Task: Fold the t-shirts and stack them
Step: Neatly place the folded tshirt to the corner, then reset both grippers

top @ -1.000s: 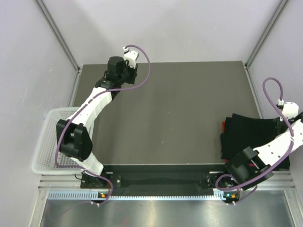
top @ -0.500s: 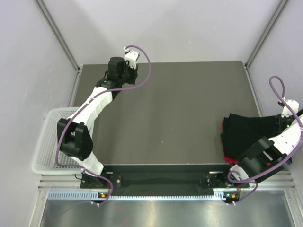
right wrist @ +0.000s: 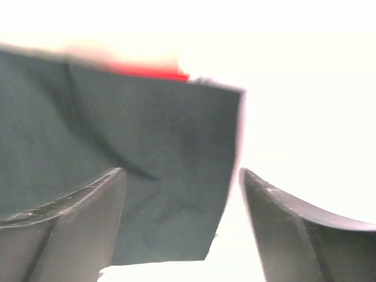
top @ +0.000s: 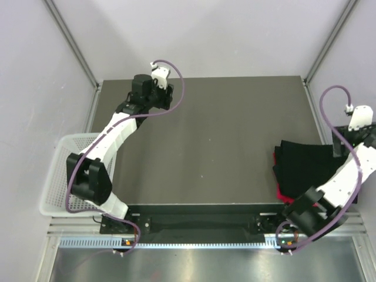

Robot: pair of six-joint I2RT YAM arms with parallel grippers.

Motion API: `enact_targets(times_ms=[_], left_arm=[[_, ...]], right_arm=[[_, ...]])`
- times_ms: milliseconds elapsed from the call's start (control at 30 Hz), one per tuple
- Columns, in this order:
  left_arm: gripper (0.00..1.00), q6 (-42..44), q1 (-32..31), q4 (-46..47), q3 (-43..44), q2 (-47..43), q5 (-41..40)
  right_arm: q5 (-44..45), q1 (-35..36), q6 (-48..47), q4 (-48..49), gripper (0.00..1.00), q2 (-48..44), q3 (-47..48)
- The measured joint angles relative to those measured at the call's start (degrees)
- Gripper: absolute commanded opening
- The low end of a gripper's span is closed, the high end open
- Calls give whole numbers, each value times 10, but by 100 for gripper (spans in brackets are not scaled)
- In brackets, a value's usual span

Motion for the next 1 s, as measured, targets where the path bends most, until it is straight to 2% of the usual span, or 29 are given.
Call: enact_targets(times_ms=[133, 167, 200, 267, 367, 500, 633, 700, 800, 900, 1000], left_arm=[[69, 3, 1, -3, 0, -43, -2], [75, 7, 1, -5, 1, -54, -4], [90, 14, 1, -8, 1, -64, -6], [99, 24, 1, -17, 0, -82, -13], [99, 29, 2, -22, -24, -117, -24], [99, 0, 4, -27, -119, -196, -63], [99, -57, 23, -37, -216, -268, -89], [99, -78, 34, -38, -233, -280, -101], [99, -89, 40, -24, -232, -276, -111], [99, -87, 39, -10, -217, -251, -115], [99, -77, 39, 14, -189, -214, -123]], right_arm=[[-14, 1, 36, 74, 100, -124, 0], [-25, 1, 48, 92, 100, -154, 0], [-39, 1, 60, 107, 100, -178, -1], [-92, 1, 85, 121, 100, -218, -5], [-192, 1, 133, 133, 100, -255, -41], [-305, 8, 215, 176, 100, -314, -173], [-356, 40, 281, 224, 100, -400, -292], [-353, 86, 307, 253, 100, -420, -307], [-310, 204, 320, 271, 100, -344, -261], [-216, 331, 329, 291, 100, -171, -150], [-122, 415, 340, 312, 100, -1, -50]])
